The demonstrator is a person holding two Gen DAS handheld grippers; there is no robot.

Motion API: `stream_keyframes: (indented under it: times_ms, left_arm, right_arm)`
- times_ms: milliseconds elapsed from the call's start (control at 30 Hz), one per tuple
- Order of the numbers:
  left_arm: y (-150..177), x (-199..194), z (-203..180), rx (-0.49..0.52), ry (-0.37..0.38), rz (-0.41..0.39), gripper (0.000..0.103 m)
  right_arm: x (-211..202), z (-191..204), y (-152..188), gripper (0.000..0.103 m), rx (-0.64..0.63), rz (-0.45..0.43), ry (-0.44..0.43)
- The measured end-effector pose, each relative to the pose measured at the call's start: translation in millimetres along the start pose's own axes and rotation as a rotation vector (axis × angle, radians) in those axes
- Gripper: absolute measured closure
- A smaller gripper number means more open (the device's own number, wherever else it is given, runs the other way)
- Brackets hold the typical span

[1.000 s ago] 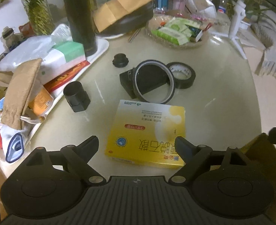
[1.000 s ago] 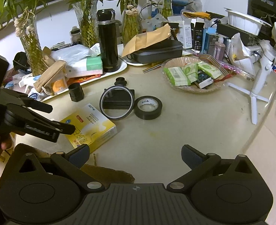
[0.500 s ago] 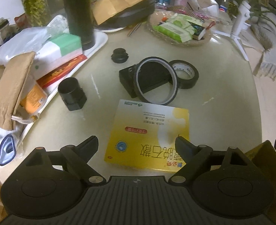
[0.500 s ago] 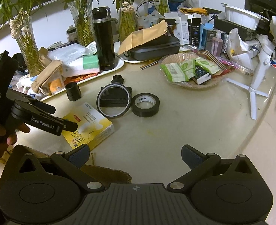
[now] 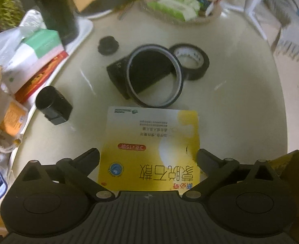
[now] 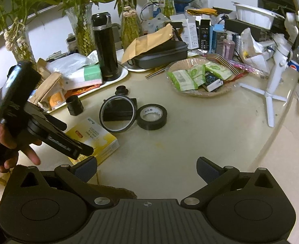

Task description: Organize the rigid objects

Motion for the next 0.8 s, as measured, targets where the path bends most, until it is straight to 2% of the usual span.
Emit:
stream_keyframes:
  times_ms: [33,433,667,800]
  left_arm:
    - [-1.2,3.3,-1.4,0.002,0.012,0.016,0.0]
    - [-12.0,16.1,-6.4,0.054,-0.045,0.103,0.0]
    - [-12.1,14.2,-4.7,0.043,-0.044,0.076,0.0]
    - [-10.6,-3.1,-0.7,-0.029,0.004,-0.003,0.0]
  right_arm:
    - [0.6,-0.5,0.1,0.0,0.006,0.004,-0.002]
    - [-1.4,-1.4,-1.5,0.0,0.021,-0.004,-0.007]
    - [-3.7,-3.0,-2.0,0.0,0.027,-0.009,-0.006]
    - [-4.8,-4.6,-2.1,0.0,0.027,-0.012,-0.003]
Point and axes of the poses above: each gripper's, at about its wrist camera, not at the fingertips, and x roughly the way its jaws point, z to its left, y to its underside, the point moved 8 cm from there along x, roughly the way its jaws point, and after that the axes turned 13 degrees about y, right-handed, at the moved point
